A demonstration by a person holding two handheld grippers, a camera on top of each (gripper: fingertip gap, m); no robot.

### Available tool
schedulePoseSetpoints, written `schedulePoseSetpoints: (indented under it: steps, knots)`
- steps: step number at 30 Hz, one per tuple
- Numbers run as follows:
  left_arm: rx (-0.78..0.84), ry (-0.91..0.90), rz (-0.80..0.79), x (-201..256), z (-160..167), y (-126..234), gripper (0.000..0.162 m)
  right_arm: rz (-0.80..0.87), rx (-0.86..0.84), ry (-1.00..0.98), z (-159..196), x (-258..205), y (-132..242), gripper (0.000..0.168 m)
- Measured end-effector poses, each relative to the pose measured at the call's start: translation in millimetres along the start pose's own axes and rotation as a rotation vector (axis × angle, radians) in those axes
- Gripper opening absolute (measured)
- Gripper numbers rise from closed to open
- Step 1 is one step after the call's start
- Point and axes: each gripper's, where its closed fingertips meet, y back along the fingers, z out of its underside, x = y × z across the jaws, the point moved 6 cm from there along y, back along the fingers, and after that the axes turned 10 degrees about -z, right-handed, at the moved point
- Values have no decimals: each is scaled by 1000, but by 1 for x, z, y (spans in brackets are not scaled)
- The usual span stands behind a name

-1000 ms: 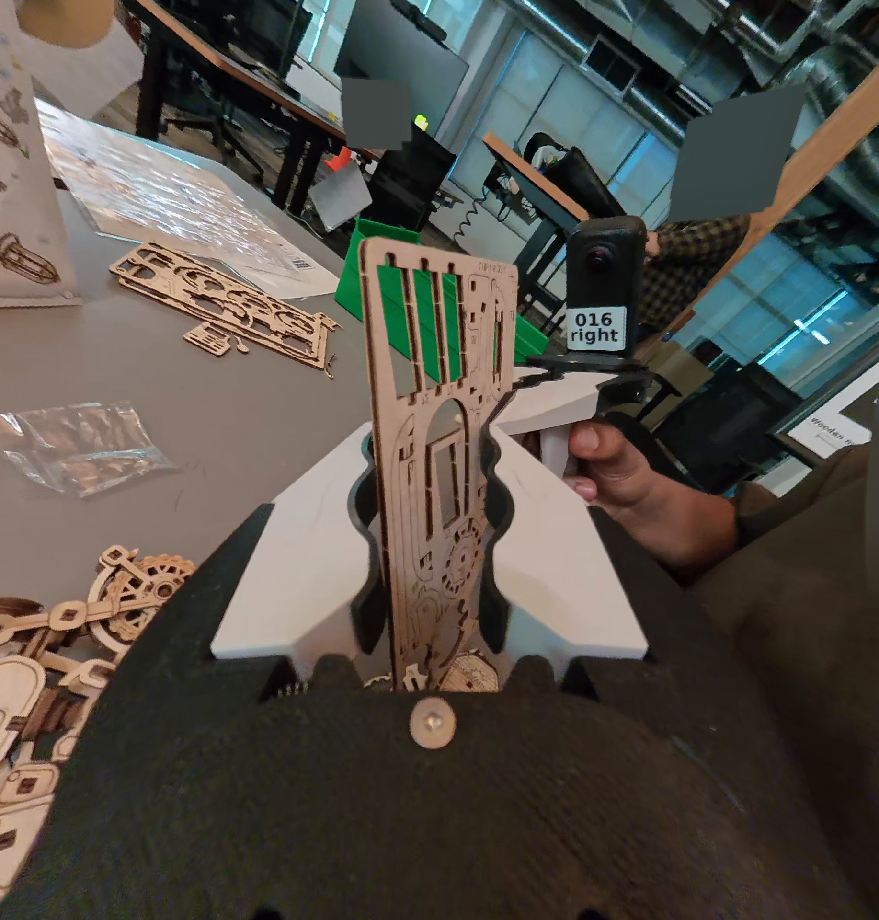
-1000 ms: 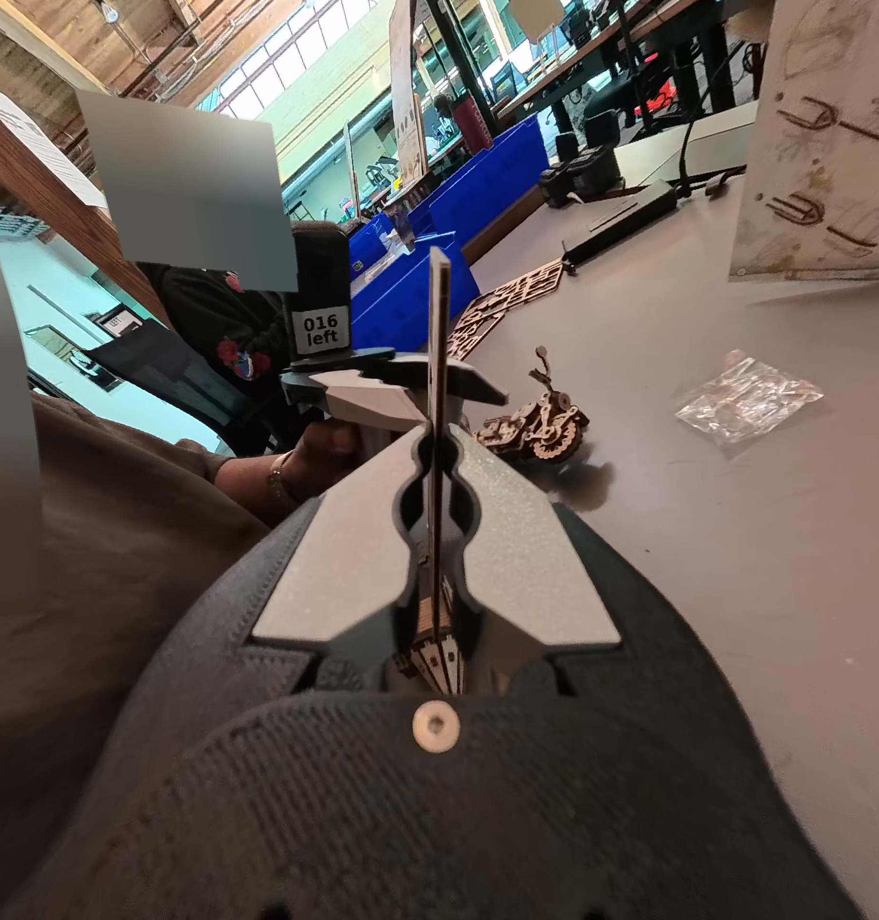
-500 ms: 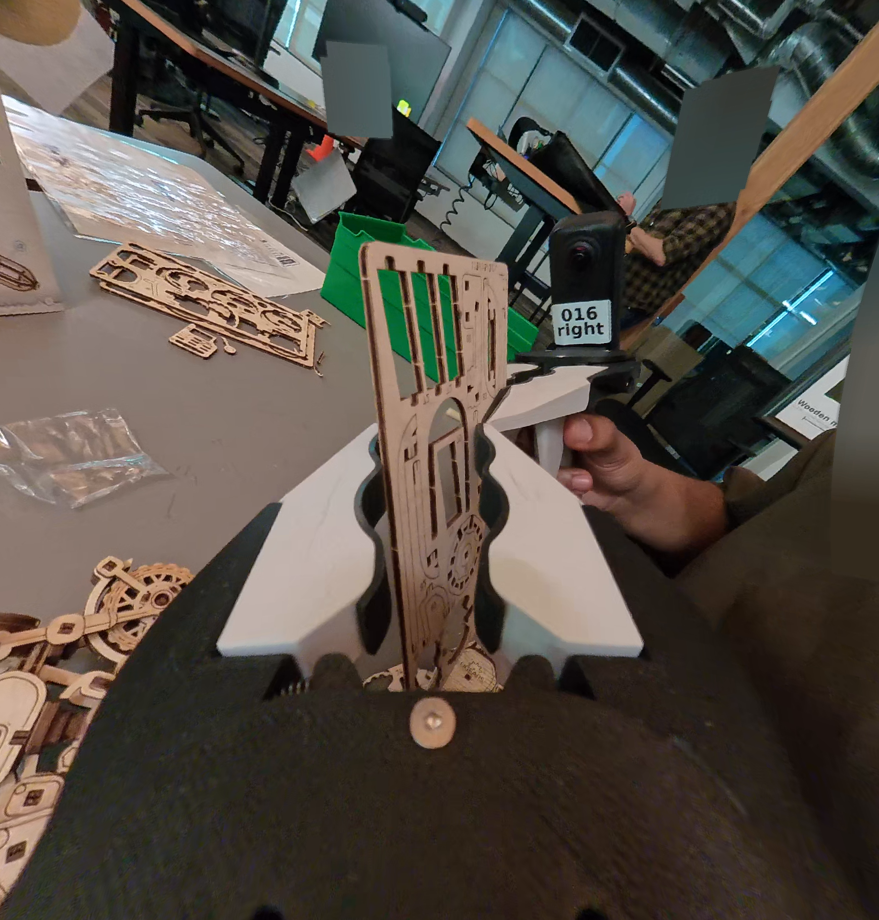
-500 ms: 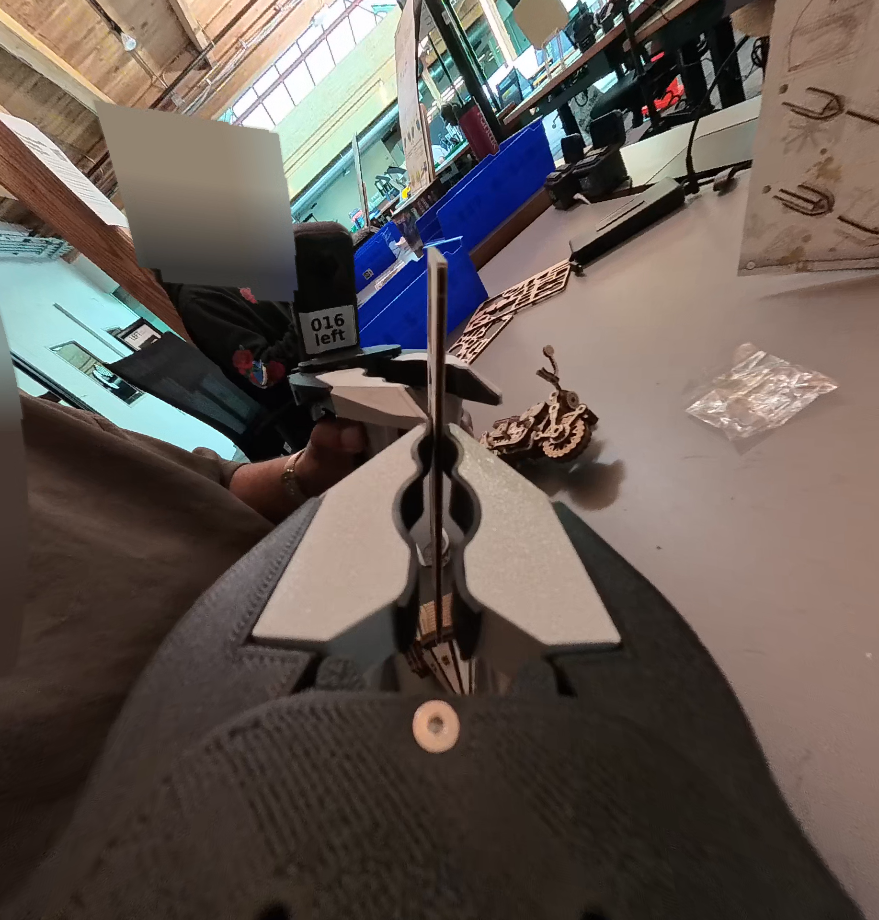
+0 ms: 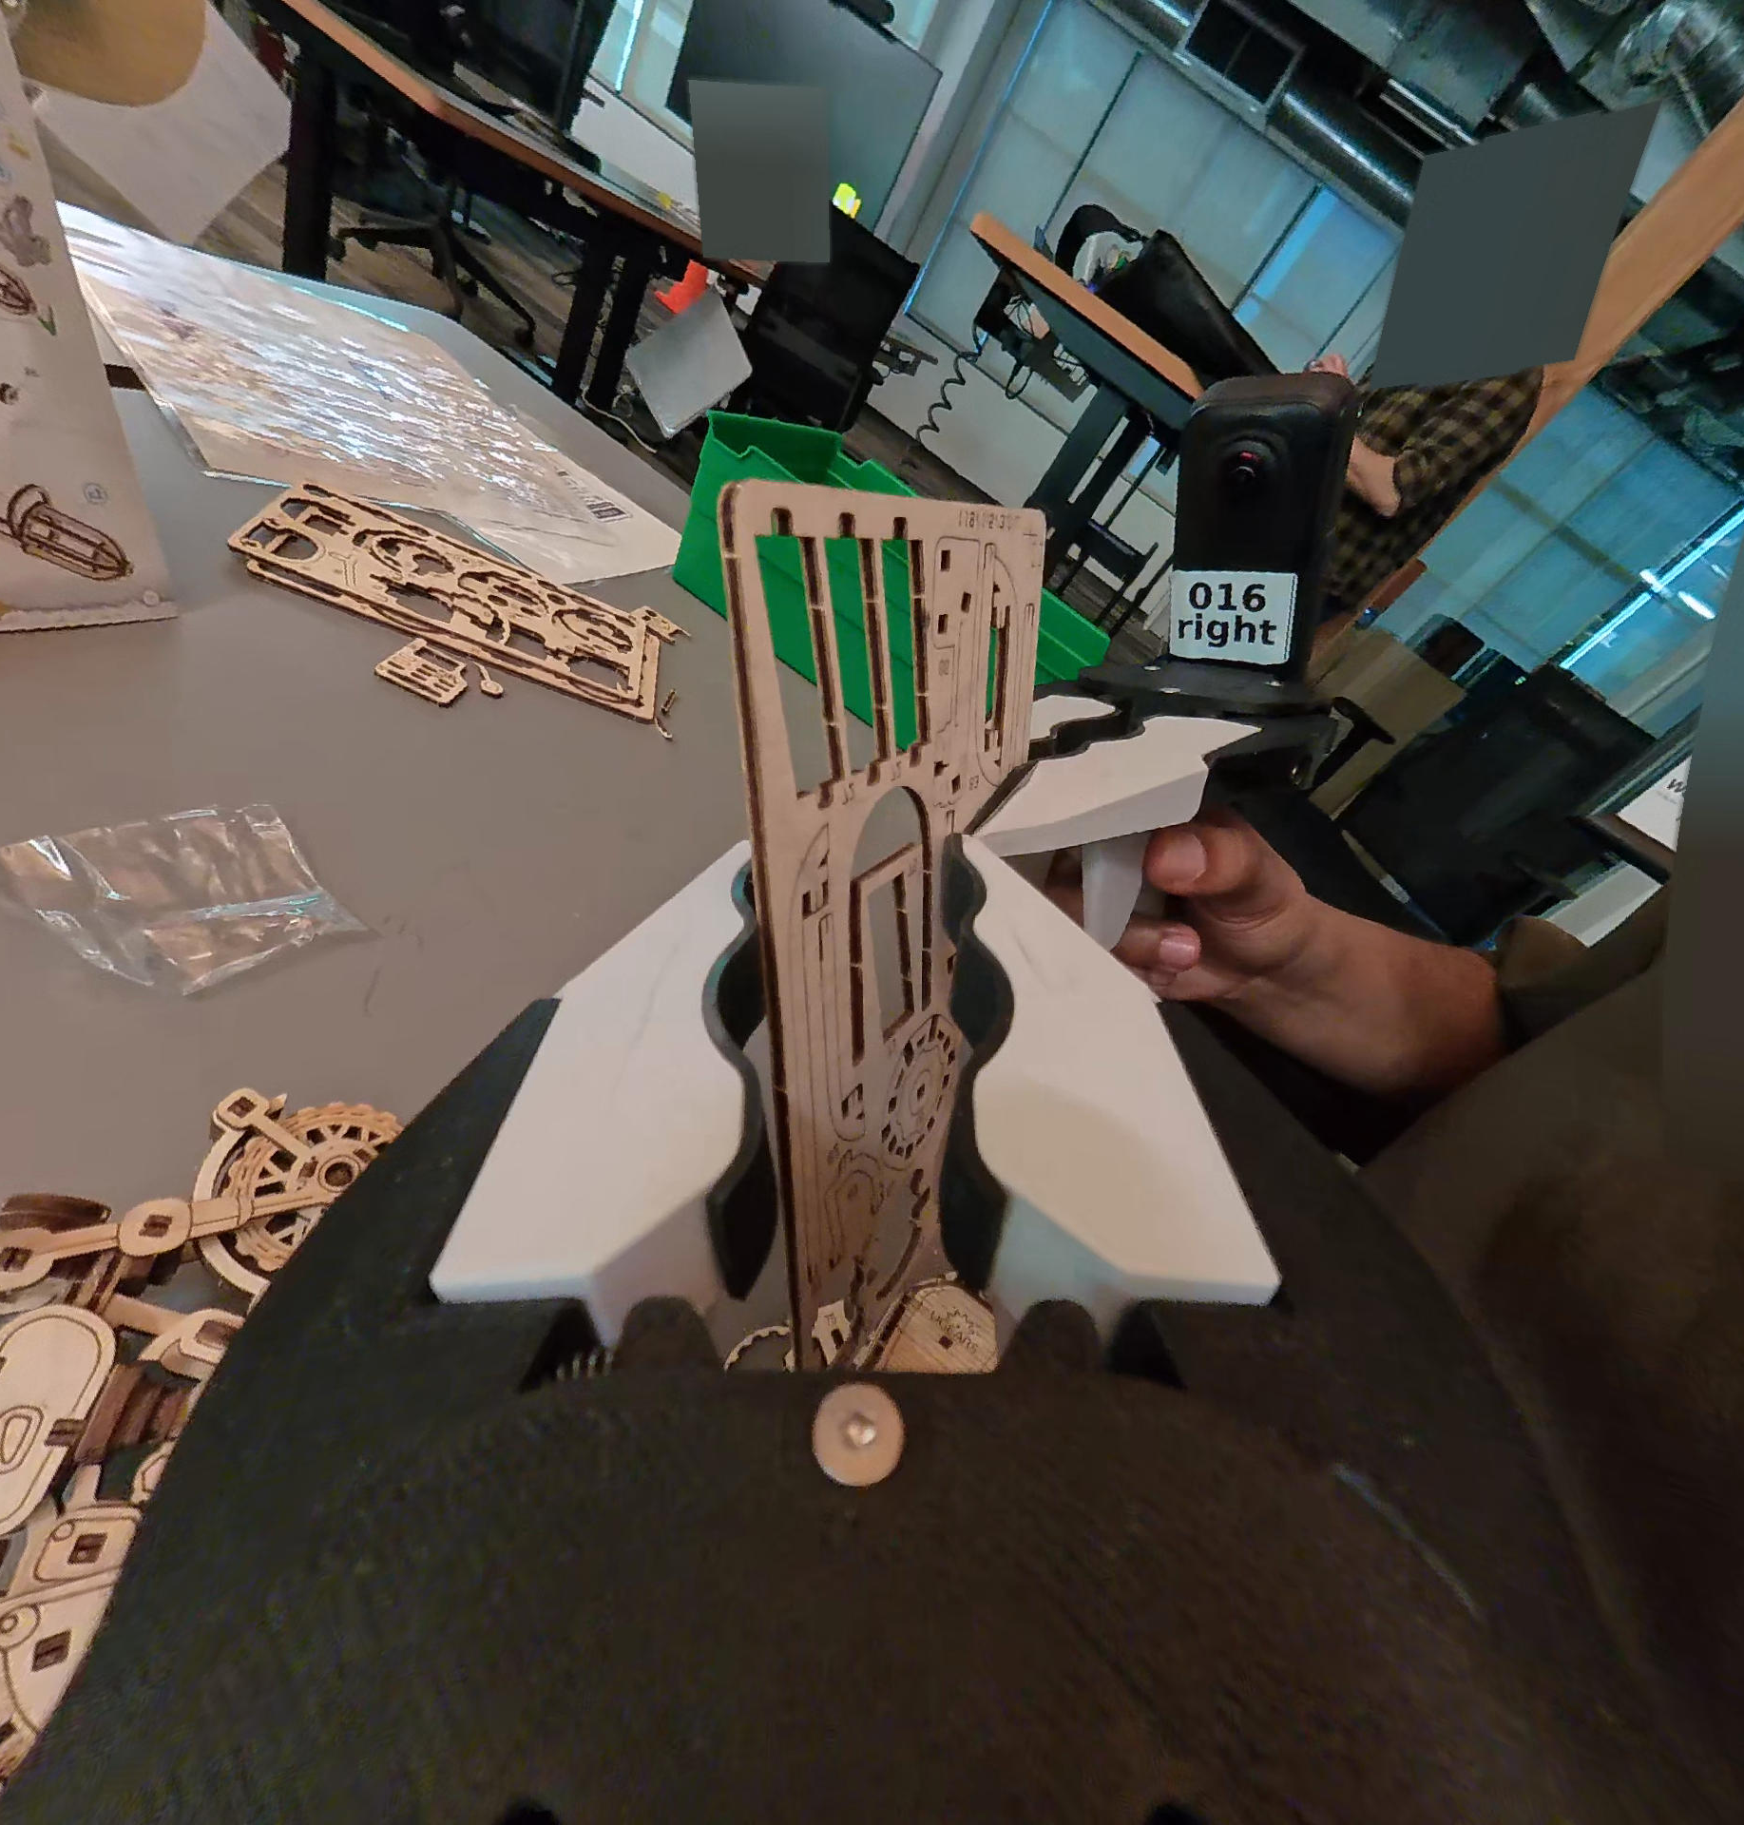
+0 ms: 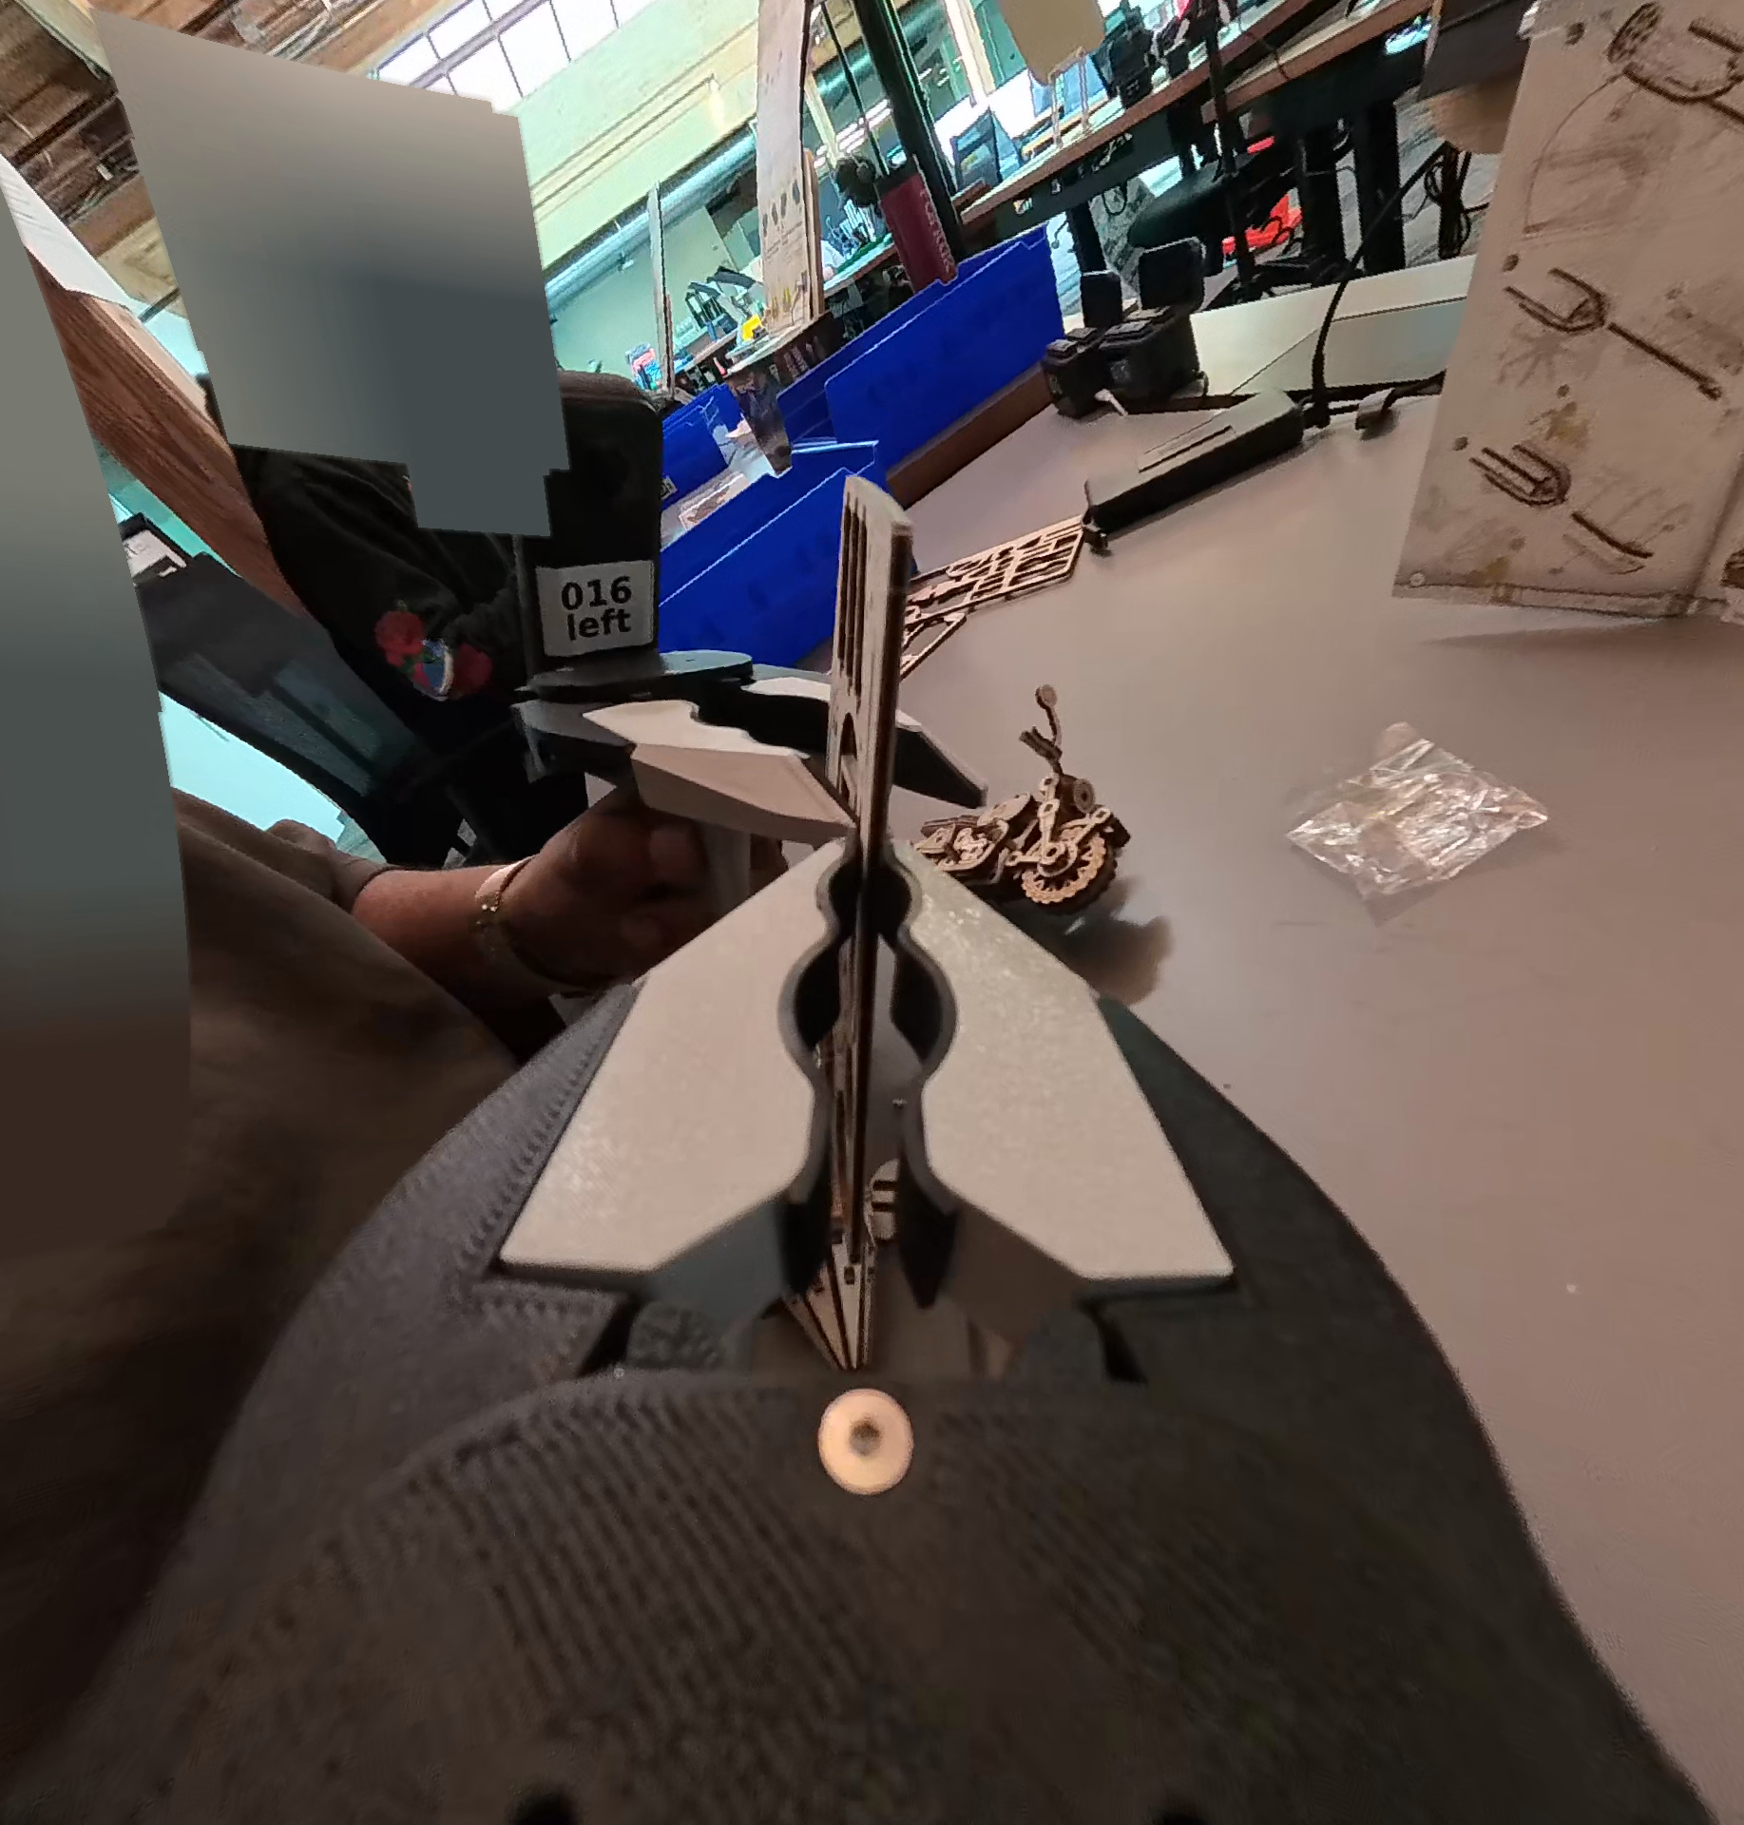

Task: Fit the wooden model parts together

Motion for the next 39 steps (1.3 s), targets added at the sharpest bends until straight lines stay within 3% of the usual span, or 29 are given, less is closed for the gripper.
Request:
schedulePoseSetpoints:
  steps: [12, 17, 21, 25, 30, 34, 39]
  knots:
    - [-6, -14, -1, 1, 1, 0, 31, -26, -5, -8, 1, 1, 1, 1]
    - [11, 33, 55, 0, -2, -1, 32, -92, 52, -123, -2, 4, 1, 0]
    - [7, 231, 259, 3, 0, 0, 4, -153, 77, -209, 0, 5, 1, 2]
    - [5, 336, 355, 5, 3, 0, 0, -151, 88, -191, -3, 6, 4, 15]
    - [-14, 288, 293, 3, 4, 0, 0, -122, 127, -174, -12, 10, 16, 16]
    - [-32, 258, 270, 3, 6, -1, 0, -112, 131, -194, -12, 14, 20, 3]
    - [-40, 237, 253, 4, 6, -1, 0, -106, 114, -189, -11, 15, 21, 2]
